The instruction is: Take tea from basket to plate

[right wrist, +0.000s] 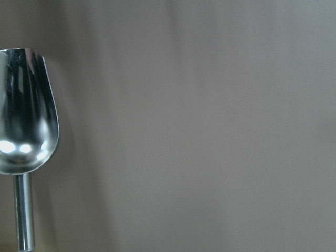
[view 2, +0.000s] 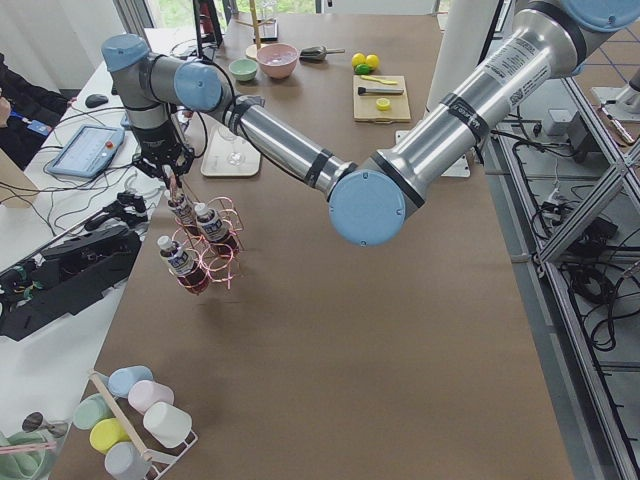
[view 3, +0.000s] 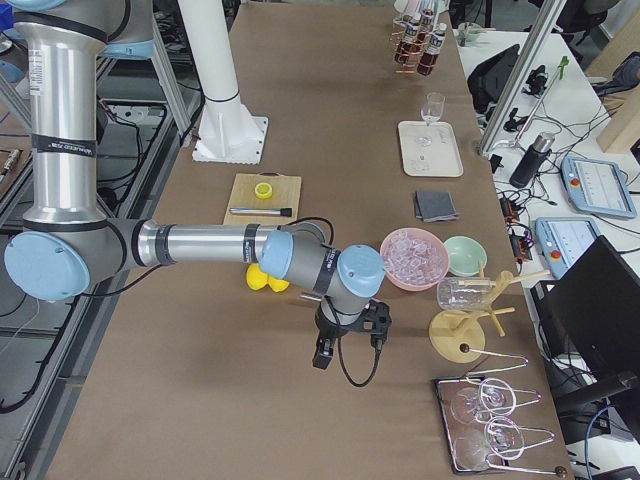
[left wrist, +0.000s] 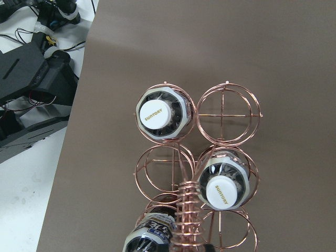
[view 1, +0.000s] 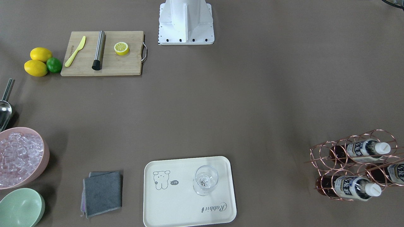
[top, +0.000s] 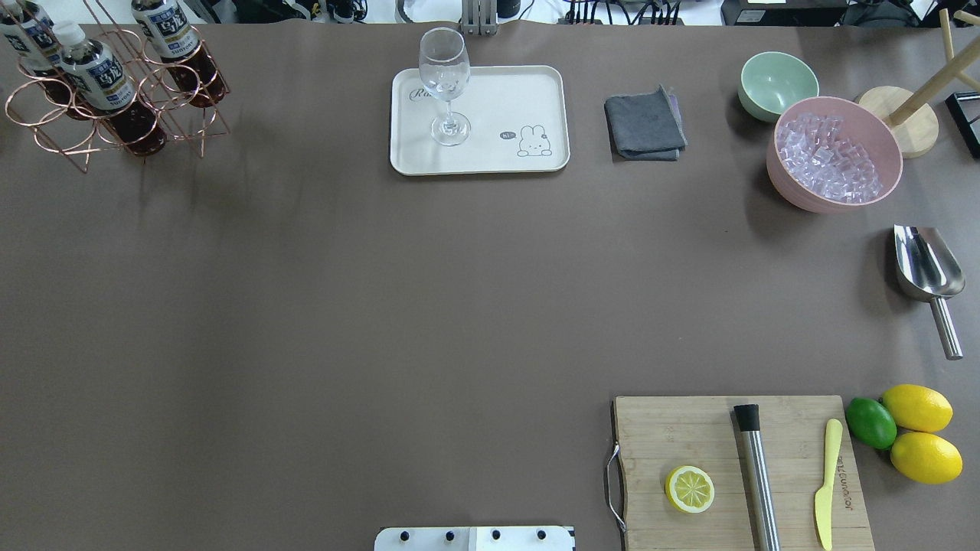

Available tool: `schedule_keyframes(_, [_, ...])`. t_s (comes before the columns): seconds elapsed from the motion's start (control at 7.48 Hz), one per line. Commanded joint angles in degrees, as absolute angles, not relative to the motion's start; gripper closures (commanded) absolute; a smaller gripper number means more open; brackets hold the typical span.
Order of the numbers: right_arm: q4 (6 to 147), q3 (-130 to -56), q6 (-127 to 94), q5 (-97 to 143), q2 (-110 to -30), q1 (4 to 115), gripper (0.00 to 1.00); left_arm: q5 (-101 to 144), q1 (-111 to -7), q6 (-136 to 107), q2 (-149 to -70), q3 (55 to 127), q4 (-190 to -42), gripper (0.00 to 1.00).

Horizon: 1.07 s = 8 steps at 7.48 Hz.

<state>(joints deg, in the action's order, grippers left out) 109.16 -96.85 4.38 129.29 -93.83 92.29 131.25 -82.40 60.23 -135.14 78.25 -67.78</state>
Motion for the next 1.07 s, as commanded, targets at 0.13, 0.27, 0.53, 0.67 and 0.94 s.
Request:
schedule_keyframes(0.13, [109.1, -96.9, 4.3, 129.3, -93.8, 92.3, 0.0, 134.2, -83.1, 61.0, -133.8, 87.6, -56.0, 1.0])
schedule_keyframes(0.27, [109.1, -96.9, 4.4, 129.3, -93.8, 92.3, 0.0, 136.7, -83.5, 61.2, -133.8, 88.8, -55.4, 1.0])
schedule_keyframes(0.53, [109.2, -96.9, 4.4, 129.3, -93.8, 92.3, 0.0, 136.7, -82.1, 60.2, -129.6, 104.0, -55.2, 1.0])
schedule_keyframes(0.67, [109.1, -96.9, 4.3, 129.3, -93.8, 92.3, 0.0, 136.7, -81.0, 59.0, -128.9, 107.1, -55.3, 1.0])
schedule_keyframes(0.94, [109.2, -96.9, 4.3, 129.3, -93.8, 92.3, 0.0, 137.1, -76.8, 58.4, -128.9, 108.8, -55.3, 1.0])
